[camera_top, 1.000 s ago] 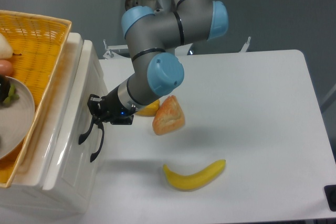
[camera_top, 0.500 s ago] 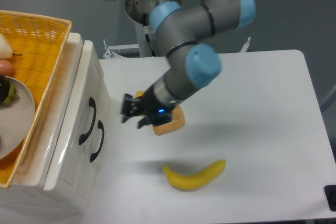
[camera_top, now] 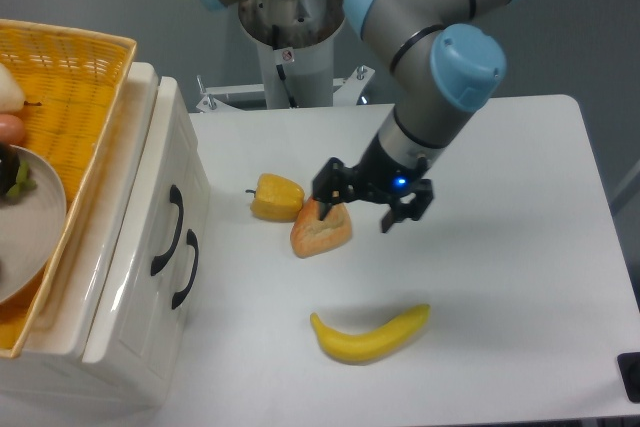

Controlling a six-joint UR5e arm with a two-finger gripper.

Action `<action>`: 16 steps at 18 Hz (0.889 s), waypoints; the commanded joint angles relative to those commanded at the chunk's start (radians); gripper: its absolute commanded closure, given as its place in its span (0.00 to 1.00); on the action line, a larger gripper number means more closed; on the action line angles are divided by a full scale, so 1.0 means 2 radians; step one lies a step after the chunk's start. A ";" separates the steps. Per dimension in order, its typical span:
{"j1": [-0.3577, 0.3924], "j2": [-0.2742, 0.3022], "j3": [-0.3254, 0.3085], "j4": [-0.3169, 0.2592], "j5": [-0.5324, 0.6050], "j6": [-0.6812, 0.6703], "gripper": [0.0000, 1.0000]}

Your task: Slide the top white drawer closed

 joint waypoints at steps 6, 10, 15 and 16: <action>0.042 -0.031 0.003 0.048 0.014 0.144 0.00; 0.063 -0.054 0.004 0.049 0.075 0.255 0.00; 0.060 -0.064 0.006 0.049 0.137 0.342 0.00; 0.060 -0.064 0.006 0.049 0.137 0.342 0.00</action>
